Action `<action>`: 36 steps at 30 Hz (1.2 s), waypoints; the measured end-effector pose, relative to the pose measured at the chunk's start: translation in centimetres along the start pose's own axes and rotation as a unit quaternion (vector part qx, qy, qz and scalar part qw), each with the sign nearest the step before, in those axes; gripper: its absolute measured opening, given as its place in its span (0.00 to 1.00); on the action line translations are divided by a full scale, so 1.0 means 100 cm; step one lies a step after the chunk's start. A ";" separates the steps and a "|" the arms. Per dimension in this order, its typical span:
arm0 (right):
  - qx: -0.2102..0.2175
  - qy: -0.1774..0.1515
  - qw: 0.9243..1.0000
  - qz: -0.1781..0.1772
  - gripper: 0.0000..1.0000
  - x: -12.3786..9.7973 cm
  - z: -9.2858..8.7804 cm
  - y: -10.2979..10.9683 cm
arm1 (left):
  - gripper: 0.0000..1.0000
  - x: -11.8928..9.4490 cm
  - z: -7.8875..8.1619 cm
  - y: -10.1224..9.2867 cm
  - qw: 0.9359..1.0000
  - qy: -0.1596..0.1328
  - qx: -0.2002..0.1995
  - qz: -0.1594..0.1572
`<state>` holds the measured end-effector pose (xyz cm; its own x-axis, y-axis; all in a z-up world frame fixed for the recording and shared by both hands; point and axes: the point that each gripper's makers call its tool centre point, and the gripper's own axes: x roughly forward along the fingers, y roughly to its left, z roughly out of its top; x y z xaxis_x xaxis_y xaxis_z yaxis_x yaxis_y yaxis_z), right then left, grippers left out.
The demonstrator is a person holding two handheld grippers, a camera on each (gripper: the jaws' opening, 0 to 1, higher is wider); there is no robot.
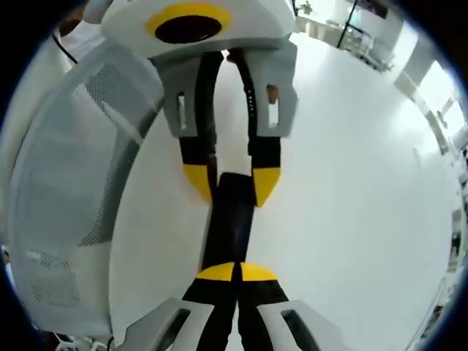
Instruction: Press the specified remote control buttons in sequence, fully releasing each button before pressing the next.
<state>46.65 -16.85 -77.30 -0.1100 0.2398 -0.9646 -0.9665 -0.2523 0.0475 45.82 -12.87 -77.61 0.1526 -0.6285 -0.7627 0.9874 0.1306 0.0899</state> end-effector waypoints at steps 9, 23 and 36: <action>0.000 0.000 1.000 0.003 0.00 0.001 0.000 0.000 | 0.24 0.000 0.000 0.000 1.000 -0.001 -0.001 -0.002; 0.003 0.002 1.000 0.007 0.00 0.001 -0.001 -0.001 | 0.24 0.000 0.000 0.000 1.000 0.000 -0.001 -0.003; -0.002 0.010 1.000 0.003 0.00 0.002 -0.001 0.000 | 0.24 0.000 0.001 -0.001 1.000 0.001 -0.001 0.000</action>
<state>46.66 -16.94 -77.53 -0.1118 0.2194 -0.9692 -0.9647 -0.2579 0.0529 45.77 -12.95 -77.62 0.1520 -0.6273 -0.7638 0.9873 0.1322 0.0880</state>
